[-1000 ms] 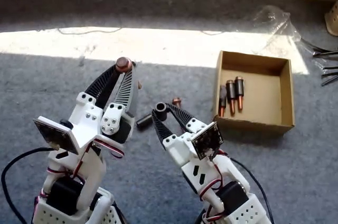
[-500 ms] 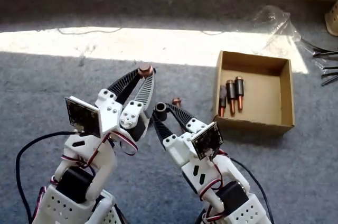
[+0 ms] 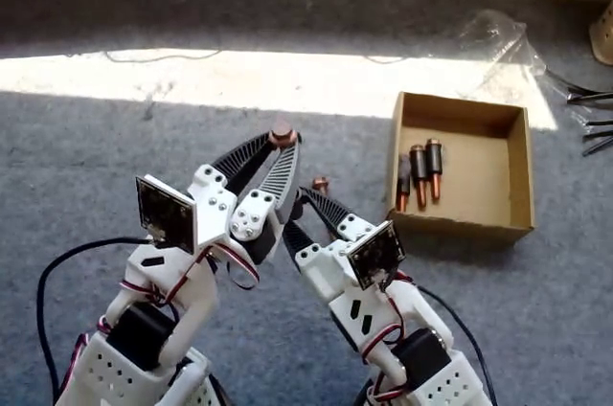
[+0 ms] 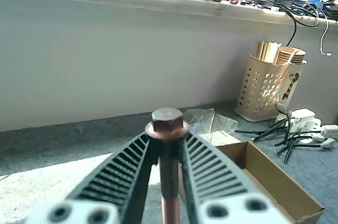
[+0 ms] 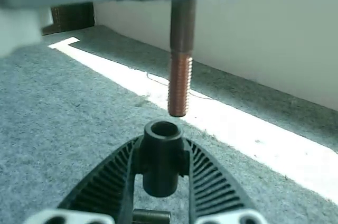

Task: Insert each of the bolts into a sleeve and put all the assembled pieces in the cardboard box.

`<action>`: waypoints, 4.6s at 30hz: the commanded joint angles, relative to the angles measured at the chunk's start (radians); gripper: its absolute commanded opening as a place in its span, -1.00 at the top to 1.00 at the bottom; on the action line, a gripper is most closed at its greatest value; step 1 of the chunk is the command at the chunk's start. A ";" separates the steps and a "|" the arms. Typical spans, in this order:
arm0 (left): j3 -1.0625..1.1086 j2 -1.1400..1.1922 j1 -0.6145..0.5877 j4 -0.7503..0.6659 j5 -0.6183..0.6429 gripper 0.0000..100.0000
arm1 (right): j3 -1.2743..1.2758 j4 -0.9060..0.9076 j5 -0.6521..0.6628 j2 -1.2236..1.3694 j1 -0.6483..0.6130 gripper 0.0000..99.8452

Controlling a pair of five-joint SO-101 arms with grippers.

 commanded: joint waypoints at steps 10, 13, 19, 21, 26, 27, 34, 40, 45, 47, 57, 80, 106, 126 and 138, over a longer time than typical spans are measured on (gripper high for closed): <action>-0.082 -0.004 0.013 0.020 0.011 0.96 | -0.022 -0.031 -0.003 -0.008 0.002 0.99; -0.082 -0.002 0.013 0.021 0.011 0.96 | -0.004 -0.031 -0.003 -0.008 0.002 0.99; -0.150 0.004 0.013 0.121 0.011 0.96 | 0.001 -0.033 -0.003 -0.008 0.002 0.99; -0.160 0.004 0.013 0.140 0.011 0.96 | 0.001 -0.033 -0.003 -0.008 0.002 0.99; -0.151 0.004 0.013 0.140 0.011 0.96 | 0.001 -0.033 -0.003 -0.008 0.002 0.99; -0.150 0.004 0.015 0.140 0.011 0.96 | 0.001 -0.033 -0.003 -0.008 0.002 0.99; -0.114 0.004 0.041 0.138 0.011 0.96 | 0.001 -0.033 -0.003 -0.008 0.002 0.99; -0.107 0.004 0.056 0.138 0.009 0.96 | 0.001 -0.033 -0.003 -0.008 0.002 0.99; -0.105 0.004 0.054 0.138 0.008 0.96 | 0.001 -0.033 -0.003 -0.008 0.002 0.99; -0.105 0.004 0.053 0.138 0.008 0.96 | 0.001 -0.033 -0.003 -0.008 0.002 0.99; -0.104 0.005 0.012 0.138 0.008 0.96 | 0.001 -0.033 -0.003 -0.008 0.002 0.99; -0.025 0.001 0.012 0.103 0.009 0.96 | 0.001 -0.033 -0.003 -0.008 0.002 0.99; 0.079 -0.007 0.008 0.123 0.008 0.96 | 0.001 -0.033 -0.003 -0.008 0.002 0.99; 0.077 -0.007 0.010 0.189 -0.158 0.95 | 0.001 -0.033 -0.003 -0.008 0.002 0.99; 0.079 -0.007 0.010 0.195 -0.157 0.95 | 0.001 -0.033 -0.003 -0.008 0.004 0.99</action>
